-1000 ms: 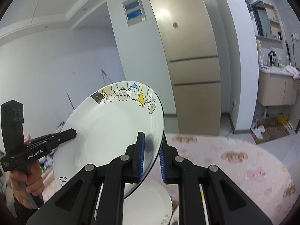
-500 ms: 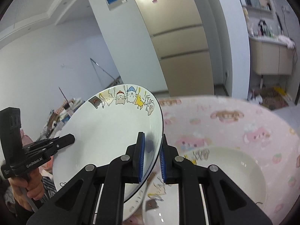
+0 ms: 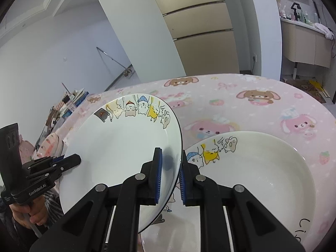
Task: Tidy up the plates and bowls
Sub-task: 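Carry the flat plate with both grippers over the other white plates, then lower the flat plate onto the other flat plate and open both grippers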
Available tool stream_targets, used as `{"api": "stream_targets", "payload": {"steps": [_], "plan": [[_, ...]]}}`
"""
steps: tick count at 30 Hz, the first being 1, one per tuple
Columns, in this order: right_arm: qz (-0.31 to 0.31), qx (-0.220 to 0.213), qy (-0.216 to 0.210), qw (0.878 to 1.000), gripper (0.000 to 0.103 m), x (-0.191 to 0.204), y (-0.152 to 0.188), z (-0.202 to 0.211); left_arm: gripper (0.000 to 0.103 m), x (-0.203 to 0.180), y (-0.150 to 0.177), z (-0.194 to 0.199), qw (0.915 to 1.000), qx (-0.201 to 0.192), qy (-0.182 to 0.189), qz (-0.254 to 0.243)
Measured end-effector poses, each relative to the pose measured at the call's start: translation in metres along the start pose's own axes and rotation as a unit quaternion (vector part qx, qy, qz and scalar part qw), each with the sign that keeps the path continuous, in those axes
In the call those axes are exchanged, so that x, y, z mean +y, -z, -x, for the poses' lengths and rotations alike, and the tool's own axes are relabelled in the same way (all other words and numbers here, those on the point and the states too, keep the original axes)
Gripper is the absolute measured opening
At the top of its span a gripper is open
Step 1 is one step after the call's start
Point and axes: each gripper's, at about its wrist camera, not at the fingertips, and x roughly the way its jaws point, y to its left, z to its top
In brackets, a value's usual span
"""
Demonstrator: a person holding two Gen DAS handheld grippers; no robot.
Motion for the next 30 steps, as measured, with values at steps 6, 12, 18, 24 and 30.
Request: {"api": "stream_targets", "payload": {"steps": [6,12,18,24,30], "plan": [[0.007,0.007,0.003,1.0,0.014,0.004,0.003,-0.004,0.02,0.002,0.006,-0.001,0.9999,0.007,0.0,0.009],[0.018,0.014,0.011,1.0,0.014,0.009,0.005,-0.008,0.021,0.008,0.01,-0.006,0.9995,0.02,0.006,0.023],[0.043,0.014,0.025,0.999,0.014,0.019,0.006,-0.008,0.022,0.01,0.013,-0.01,0.9989,0.038,0.005,0.029],[0.072,0.012,0.039,0.997,0.014,0.029,0.007,-0.007,0.024,0.009,0.017,-0.015,0.9978,0.06,-0.014,0.024],[0.084,0.015,0.04,0.996,0.013,0.033,0.008,-0.008,0.026,0.007,0.02,-0.017,0.9971,0.067,-0.031,0.018]]}}
